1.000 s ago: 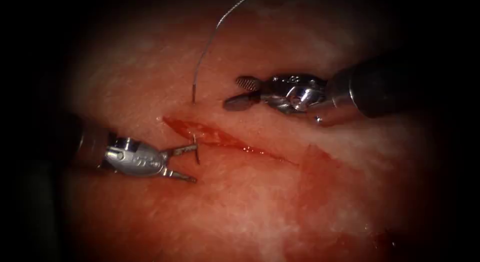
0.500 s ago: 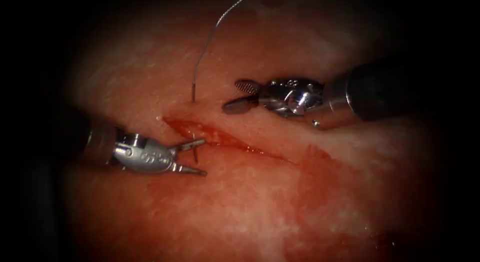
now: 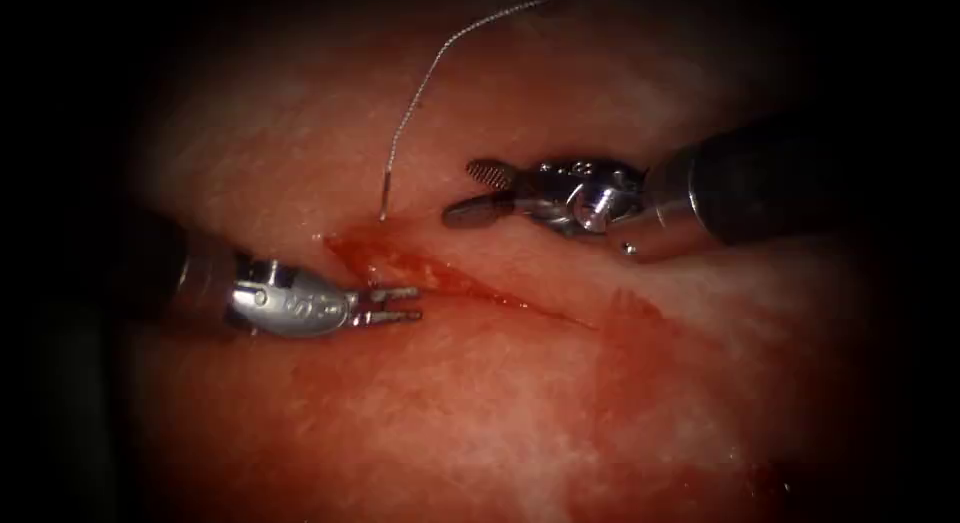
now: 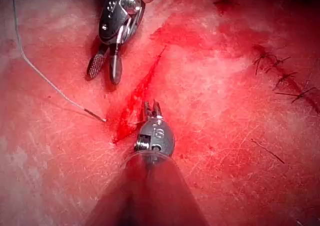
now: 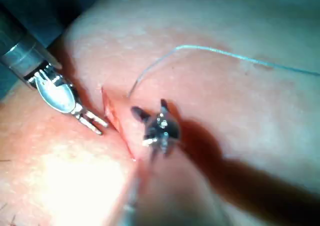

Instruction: Wound Closure

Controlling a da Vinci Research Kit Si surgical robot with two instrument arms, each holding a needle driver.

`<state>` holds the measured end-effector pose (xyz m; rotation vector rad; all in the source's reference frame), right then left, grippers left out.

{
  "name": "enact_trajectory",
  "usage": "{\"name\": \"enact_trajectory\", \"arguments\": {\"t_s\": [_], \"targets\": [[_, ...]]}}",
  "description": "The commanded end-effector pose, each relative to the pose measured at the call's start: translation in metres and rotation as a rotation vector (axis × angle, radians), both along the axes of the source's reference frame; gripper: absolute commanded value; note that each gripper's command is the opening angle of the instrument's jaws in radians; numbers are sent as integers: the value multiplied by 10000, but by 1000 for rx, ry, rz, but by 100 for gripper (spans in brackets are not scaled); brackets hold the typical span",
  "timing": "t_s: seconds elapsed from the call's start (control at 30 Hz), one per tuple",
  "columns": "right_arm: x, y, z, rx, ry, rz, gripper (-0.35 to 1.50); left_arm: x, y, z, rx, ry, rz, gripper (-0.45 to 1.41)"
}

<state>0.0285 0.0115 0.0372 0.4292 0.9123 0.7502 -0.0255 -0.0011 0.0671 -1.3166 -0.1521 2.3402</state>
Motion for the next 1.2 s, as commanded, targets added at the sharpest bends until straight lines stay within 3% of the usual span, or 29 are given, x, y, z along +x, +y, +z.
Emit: {"name": "enact_trajectory", "arguments": {"t_s": [0.03,0.2,0.33,0.57,0.7,0.83,0.87,0.97,1.1,1.2], "targets": [[6,-11,4,4,2,-3,91,-6,-13,-1,40,-20,-9,-45],[8,-17,2,2,9,-12,89,-10,-14,-39,315,-195,-67,-45],[10,-22,1,8,22,-25,89,-12,-18,-63,459,-267,-69,-45],[12,-29,-1,37,37,-21,89,-9,-24,-100,623,-339,-43,-45],[12,-30,-2,44,40,-21,89,-8,-23,-114,644,-345,-39,-45],[11,-34,-3,53,42,-19,91,-8,-18,-127,484,-324,-1,-45],[10,-37,-4,99,40,4,94,-8,-17,-133,350,-290,19,-45],[7,-46,-9,189,60,72,106,-8,-14,-143,209,-251,50,-45],[3,-54,-21,203,75,78,123,-7,-3,-160,43,-177,51,-45],[-1,-53,-36,214,114,82,124,-4,7,-174,-81,-147,36,-45]]}}
